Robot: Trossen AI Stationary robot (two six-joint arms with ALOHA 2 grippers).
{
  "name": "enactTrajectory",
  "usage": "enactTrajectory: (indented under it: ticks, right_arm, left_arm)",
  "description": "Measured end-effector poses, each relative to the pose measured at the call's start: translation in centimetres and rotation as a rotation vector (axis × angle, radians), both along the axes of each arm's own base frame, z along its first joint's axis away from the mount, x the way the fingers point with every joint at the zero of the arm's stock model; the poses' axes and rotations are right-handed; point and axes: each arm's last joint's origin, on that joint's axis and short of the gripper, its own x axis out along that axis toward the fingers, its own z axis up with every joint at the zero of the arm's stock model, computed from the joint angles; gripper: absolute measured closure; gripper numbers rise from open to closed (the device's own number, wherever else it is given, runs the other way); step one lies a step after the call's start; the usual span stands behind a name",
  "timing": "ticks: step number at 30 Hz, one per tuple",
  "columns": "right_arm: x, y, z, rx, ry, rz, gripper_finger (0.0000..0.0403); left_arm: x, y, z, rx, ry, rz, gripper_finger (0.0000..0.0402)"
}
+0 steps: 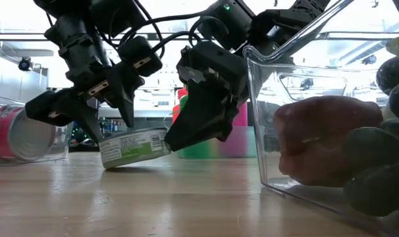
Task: Pick & Place Food Item
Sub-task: Put the green and white tuna can into the top transparent bin
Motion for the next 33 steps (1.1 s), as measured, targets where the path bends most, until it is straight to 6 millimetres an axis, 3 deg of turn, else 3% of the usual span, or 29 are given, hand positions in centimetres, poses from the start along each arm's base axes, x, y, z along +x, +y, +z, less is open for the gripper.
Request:
enactTrajectory:
  ticks: [33]
  right_arm:
    - [1.2, 0.4, 1.9, -0.016, -0.048, 0.071, 0.0269]
  left_arm:
    - [-0.1, 0.1, -0.2, 0.026, 0.020, 0.014, 0.0185]
